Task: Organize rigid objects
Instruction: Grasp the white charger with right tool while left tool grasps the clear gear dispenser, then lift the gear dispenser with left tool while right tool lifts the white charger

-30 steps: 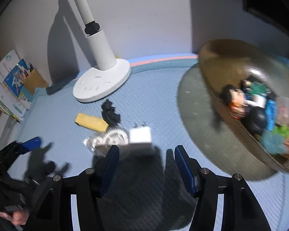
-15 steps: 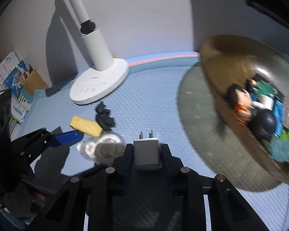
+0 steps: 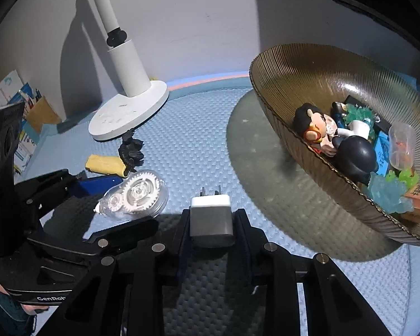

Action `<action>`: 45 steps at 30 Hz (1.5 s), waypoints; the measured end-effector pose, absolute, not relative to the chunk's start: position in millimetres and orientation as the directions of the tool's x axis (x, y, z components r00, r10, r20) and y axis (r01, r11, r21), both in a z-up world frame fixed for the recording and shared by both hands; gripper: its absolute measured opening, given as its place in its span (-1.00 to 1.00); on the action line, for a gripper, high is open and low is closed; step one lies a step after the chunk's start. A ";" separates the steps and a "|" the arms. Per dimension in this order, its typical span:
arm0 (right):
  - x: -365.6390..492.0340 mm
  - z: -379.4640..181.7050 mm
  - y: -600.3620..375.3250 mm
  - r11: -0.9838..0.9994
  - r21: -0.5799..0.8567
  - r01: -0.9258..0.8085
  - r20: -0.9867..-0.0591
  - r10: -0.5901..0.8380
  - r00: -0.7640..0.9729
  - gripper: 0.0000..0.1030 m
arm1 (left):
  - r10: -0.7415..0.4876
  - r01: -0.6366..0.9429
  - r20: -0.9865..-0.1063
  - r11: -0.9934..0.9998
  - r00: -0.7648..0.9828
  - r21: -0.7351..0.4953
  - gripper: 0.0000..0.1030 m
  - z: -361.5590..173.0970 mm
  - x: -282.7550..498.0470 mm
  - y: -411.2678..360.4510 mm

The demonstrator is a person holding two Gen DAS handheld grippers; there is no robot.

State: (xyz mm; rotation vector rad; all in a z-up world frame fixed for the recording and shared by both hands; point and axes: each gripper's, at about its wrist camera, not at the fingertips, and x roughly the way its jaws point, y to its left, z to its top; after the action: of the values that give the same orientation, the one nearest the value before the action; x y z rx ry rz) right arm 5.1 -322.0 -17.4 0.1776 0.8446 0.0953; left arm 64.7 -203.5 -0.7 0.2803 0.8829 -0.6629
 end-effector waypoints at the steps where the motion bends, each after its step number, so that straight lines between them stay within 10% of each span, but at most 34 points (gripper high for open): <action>1: 5.5 -17.2 -321.5 0.982 0.190 -0.014 -0.733 0.151 0.664 -0.42 | -0.410 0.634 -0.785 0.773 0.465 -0.028 -0.01 -0.6 64.4 -204.1; 22: -82.6 -10.1 -262.6 0.973 0.165 -0.159 -0.742 0.229 0.631 -0.47 | -0.296 0.388 -0.770 0.919 0.565 -0.068 0.00 7.4 -25.2 -70.5; 27: -82.1 -20.1 -257.1 0.972 0.187 -0.139 -0.752 0.233 0.616 0.01 | -0.304 0.377 -0.758 0.923 0.577 -0.083 0.00 0.1 -30.6 -63.1; 39: -73.4 -22.7 -254.4 0.985 0.149 -0.083 -0.747 0.167 0.643 0.02 | -0.256 0.369 -0.754 0.929 0.605 -0.020 0.01 -1.4 -36.8 -70.1; 45: -77.8 -21.1 -239.2 0.994 0.045 -0.097 -0.736 0.099 0.669 -0.49 | -0.227 0.356 -0.752 0.934 0.620 0.012 0.01 -1.7 -37.4 -71.8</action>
State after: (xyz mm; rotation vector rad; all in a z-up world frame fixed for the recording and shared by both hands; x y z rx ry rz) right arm -77.8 -239.2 -21.1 0.0024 0.8301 0.1108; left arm -37.4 -71.8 -1.7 0.1656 0.8386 -0.3366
